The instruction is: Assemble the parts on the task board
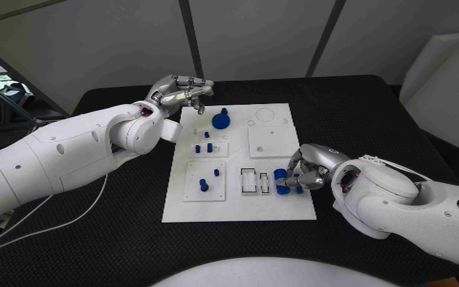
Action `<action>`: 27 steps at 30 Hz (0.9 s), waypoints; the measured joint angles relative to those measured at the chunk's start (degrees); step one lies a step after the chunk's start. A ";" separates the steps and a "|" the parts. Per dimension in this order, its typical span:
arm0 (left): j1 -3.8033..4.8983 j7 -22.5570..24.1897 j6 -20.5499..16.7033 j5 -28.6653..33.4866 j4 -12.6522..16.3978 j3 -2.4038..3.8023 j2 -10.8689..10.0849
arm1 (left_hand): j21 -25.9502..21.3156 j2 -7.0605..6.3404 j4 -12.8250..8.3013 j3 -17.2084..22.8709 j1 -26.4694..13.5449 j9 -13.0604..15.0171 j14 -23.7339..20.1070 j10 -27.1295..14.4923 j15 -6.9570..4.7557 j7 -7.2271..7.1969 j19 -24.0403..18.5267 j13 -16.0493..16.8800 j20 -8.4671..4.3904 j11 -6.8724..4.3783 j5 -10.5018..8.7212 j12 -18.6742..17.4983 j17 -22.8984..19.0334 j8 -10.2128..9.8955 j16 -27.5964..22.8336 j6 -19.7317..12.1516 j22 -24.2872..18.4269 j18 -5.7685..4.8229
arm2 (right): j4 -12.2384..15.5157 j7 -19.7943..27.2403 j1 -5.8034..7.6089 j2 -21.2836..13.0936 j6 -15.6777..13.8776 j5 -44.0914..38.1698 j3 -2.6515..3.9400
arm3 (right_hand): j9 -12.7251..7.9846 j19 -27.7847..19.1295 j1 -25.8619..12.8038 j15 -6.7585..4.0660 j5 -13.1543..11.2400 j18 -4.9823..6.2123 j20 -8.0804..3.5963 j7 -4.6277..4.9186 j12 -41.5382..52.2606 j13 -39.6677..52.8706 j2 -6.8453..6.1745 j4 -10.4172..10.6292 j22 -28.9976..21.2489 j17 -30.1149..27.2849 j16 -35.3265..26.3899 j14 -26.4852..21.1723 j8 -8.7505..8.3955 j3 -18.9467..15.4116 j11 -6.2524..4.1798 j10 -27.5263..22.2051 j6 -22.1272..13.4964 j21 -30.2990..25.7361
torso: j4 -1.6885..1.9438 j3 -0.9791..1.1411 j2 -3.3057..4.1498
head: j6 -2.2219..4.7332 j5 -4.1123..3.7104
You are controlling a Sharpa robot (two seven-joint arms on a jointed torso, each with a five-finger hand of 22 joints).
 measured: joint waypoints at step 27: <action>-0.02 -0.04 0.13 0.00 0.33 -0.01 -0.57 | -0.44 0.24 0.00 0.00 -0.24 0.00 0.00 -0.23 0.00 0.00 0.00 0.04 0.00 0.23 0.00 0.00 -0.08 0.00 0.00 0.00 -0.15 0.00 | -1.72 -0.60 -1.38 2.37 -0.07 -2.21 0.29 | 3.87 0.00 4.25 -0.83 6.40 0.01 -0.41 -0.97 0.67 -0.01 4.21 -0.41 0.00 -0.01 0.27 0.01 2.81 -0.24 -1.13 1.13 0.75 0.00 | 0.09 -0.20 -0.07 | -0.54 0.47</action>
